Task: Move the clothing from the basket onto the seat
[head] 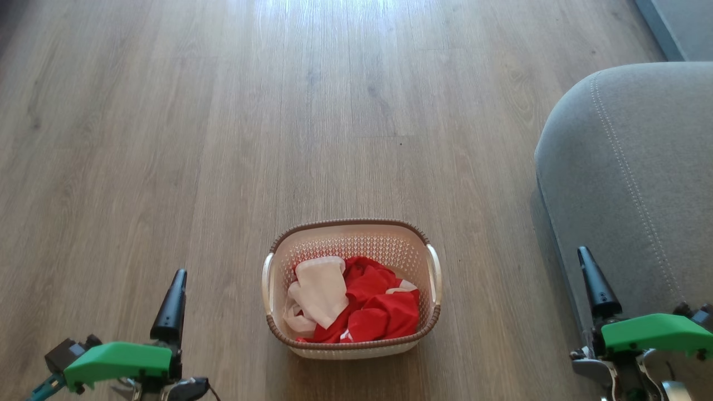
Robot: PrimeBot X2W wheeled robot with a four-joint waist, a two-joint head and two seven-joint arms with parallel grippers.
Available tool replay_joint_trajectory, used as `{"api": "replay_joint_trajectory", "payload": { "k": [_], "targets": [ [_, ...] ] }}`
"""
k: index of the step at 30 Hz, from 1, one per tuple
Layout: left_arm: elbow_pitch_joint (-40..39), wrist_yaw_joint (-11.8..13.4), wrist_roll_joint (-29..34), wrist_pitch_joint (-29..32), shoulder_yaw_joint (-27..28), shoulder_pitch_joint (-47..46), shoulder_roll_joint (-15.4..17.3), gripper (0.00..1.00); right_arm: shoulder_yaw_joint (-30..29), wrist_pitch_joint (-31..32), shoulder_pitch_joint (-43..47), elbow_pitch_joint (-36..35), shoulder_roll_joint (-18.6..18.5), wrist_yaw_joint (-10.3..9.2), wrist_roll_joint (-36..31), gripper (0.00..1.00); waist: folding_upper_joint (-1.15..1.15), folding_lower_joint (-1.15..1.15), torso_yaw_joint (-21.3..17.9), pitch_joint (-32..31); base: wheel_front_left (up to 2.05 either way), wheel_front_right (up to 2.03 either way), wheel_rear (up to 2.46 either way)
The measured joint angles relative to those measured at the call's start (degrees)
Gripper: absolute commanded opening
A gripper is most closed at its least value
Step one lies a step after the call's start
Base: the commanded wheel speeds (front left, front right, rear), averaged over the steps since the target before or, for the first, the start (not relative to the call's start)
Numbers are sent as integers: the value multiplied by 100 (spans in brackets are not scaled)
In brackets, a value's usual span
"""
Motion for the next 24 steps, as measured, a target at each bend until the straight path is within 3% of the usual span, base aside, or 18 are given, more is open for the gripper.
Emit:
{"api": "replay_joint_trajectory", "payload": {
  "k": [24],
  "targets": [
    [-226, 0, 1809, -382, -138, 3, 0, 100, 197, -396, 1, -188, -1, 0, -2338, 100, 0, 0, 0, -1, 0, 0, 0]
  ]
}}
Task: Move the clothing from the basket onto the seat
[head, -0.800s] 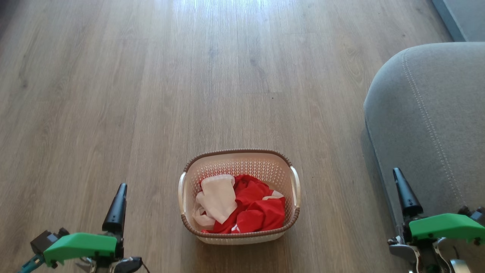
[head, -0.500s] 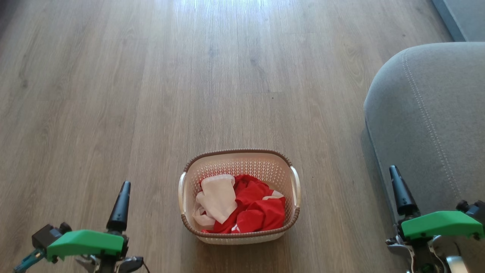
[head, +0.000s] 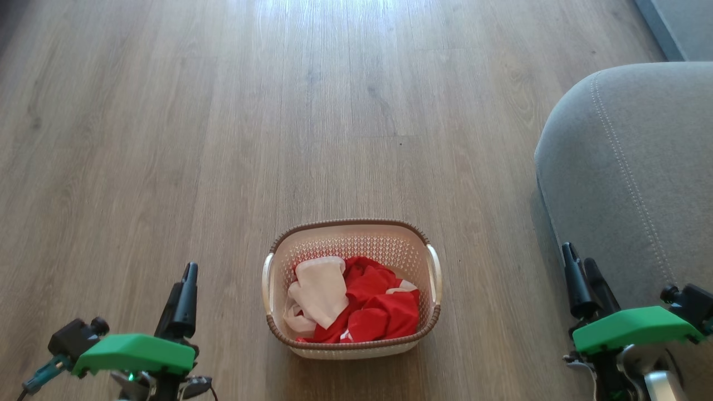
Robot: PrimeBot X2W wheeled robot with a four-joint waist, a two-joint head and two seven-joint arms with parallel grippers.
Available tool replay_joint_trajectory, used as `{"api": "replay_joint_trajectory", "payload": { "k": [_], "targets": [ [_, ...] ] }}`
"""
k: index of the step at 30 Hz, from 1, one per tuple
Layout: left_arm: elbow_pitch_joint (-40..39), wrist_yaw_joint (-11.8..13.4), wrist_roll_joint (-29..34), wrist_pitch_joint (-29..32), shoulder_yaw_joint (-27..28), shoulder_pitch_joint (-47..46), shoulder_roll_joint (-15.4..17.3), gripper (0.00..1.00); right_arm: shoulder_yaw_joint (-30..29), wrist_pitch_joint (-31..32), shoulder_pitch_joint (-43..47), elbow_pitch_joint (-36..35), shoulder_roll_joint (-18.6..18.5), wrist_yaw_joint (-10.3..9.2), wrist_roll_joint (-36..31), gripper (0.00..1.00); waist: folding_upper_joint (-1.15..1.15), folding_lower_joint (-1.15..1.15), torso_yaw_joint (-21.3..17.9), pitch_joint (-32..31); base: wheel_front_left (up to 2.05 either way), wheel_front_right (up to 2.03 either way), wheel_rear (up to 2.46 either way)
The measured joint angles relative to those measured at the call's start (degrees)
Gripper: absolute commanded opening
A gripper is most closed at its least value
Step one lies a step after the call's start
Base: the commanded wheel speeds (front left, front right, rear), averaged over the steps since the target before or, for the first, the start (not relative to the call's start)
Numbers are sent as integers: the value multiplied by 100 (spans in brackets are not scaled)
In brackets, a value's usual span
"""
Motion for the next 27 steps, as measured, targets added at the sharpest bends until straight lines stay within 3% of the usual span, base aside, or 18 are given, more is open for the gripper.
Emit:
{"api": "replay_joint_trajectory", "payload": {
  "k": [27],
  "targets": [
    [-143, -7, 1847, -450, -100, 18, 2, 100, 101, -434, 0, -85, -1, 0, -2207, 100, 0, 0, -4, -31, 0, 0, 0]
  ]
}}
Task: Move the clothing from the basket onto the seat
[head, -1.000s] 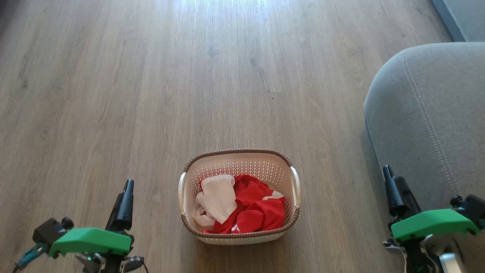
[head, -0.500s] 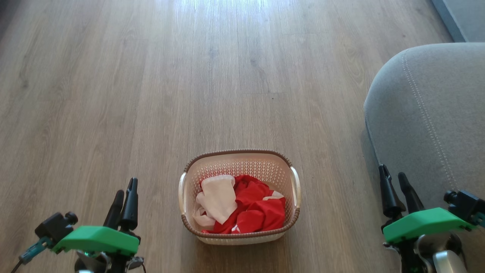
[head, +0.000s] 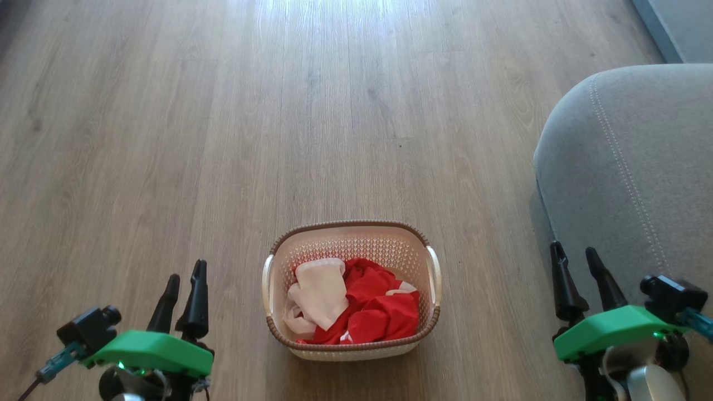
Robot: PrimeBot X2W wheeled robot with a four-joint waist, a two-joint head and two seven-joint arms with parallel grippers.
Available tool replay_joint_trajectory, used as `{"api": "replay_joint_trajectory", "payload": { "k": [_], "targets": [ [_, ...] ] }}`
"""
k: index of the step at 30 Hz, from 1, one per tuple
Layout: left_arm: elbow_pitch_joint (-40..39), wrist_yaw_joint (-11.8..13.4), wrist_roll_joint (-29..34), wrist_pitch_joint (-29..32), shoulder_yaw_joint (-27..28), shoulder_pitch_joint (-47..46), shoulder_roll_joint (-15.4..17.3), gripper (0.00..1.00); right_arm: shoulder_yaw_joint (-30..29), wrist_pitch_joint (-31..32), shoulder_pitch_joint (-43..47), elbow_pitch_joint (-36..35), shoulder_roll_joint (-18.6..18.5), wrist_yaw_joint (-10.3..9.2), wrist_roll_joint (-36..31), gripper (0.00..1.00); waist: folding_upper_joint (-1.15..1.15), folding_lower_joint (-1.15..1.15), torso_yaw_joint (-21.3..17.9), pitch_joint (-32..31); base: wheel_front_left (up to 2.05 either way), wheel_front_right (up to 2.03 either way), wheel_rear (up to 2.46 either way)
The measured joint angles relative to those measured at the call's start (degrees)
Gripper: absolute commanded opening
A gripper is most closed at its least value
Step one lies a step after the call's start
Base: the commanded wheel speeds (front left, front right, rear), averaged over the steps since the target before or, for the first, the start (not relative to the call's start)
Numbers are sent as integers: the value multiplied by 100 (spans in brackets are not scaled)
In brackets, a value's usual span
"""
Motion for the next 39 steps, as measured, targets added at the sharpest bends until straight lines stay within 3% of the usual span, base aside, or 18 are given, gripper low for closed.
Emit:
{"api": "replay_joint_trajectory", "payload": {
  "k": [39],
  "targets": [
    [-234, -51, 2564, -647, -65, 58, 7, 100, 58, -649, 4, -335, -2, 1, -2976, 100, 0, 0, -59, 8, 0, 0, 0]
  ]
}}
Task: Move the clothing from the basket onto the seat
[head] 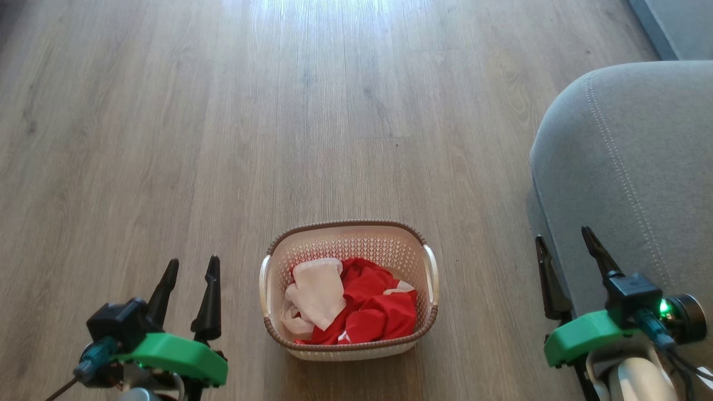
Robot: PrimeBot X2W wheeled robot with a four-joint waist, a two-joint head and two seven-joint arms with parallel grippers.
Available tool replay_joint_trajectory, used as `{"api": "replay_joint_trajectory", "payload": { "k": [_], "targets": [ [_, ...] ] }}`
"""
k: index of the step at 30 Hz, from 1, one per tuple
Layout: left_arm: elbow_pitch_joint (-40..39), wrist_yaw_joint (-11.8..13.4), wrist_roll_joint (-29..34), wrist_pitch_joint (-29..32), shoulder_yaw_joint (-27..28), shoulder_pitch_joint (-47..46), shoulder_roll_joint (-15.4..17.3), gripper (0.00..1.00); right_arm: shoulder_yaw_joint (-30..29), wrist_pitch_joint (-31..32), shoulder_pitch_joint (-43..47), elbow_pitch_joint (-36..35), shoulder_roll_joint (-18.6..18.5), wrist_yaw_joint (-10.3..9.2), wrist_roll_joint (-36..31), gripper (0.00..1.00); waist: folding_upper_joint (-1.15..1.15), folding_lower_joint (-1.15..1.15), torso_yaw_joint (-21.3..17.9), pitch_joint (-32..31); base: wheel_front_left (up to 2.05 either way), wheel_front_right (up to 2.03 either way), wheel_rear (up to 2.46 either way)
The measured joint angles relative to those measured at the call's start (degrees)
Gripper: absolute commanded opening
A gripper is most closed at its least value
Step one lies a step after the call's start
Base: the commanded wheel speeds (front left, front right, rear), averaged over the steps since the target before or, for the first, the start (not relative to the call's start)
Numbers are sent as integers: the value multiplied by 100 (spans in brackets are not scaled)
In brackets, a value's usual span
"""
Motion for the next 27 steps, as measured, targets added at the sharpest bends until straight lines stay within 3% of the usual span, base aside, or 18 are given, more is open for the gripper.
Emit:
{"api": "replay_joint_trajectory", "payload": {
  "k": [11, 27],
  "targets": [
    [-45, -1, 736, -156, -20, 1, 2, 100, 3, -186, 2, -85, -2, 0, -854, 100, 0, 0, -10, 8, 0, 0, 0],
    [-38, -1, 771, -158, 13, 2, 3, 100, 2, -186, 5, -92, -3, 0, -833, 100, 0, 0, -31, 78, 0, 0, 0]
  ]
}}
